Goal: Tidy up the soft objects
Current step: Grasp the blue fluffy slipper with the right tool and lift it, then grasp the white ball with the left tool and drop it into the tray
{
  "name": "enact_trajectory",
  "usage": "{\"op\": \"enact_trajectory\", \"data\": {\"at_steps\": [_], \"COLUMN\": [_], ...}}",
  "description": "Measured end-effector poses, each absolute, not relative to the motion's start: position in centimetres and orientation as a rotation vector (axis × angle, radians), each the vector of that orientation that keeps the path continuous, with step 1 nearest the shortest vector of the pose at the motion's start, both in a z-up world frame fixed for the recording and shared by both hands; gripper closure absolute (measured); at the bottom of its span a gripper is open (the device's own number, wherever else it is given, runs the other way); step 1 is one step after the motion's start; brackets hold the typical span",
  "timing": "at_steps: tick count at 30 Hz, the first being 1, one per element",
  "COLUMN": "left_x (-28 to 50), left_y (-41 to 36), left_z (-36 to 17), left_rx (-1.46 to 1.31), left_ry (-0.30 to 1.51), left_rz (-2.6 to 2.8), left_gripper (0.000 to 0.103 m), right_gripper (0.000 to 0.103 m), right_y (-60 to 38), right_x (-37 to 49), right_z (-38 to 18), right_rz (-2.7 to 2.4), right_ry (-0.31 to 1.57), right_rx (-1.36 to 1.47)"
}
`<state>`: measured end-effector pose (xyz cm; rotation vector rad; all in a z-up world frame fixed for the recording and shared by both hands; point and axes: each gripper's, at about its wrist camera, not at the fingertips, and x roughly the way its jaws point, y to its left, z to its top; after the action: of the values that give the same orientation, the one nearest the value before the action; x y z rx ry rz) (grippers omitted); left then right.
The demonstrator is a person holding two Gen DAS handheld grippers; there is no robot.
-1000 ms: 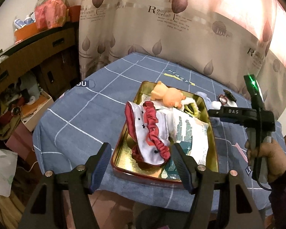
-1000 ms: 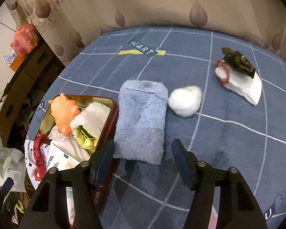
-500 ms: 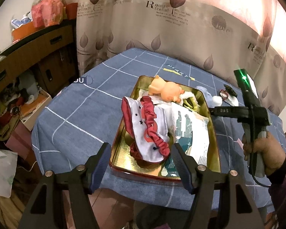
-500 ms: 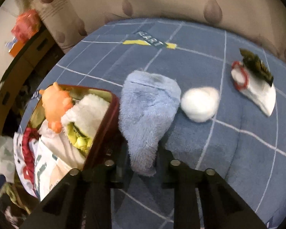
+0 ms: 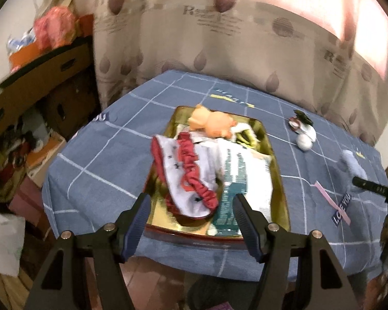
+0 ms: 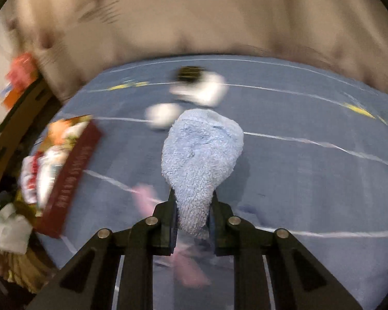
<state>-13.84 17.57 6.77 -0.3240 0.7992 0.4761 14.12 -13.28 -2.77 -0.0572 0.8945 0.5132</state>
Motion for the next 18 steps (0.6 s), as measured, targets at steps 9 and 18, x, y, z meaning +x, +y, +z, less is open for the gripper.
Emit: {"op": "enact_trajectory", "data": {"at_steps": [9, 18], "left_x": [-11.2, 0.4], "left_y": [11.0, 4.1], "left_z": [9.0, 10.3], "left_rx": [-0.158, 0.008], "left_ry": [0.783, 0.879], "left_rz": [0.275, 0.004], "left_gripper": [0.036, 0.036], "right_gripper": [0.086, 0.085], "right_y": [-21.9, -23.0], "right_x": [16.0, 15.6], "right_z": [-5.4, -7.0], "right_rz": [0.337, 0.375], "right_ry": [0.899, 0.817], "right_rx": [-0.059, 0.022]}}
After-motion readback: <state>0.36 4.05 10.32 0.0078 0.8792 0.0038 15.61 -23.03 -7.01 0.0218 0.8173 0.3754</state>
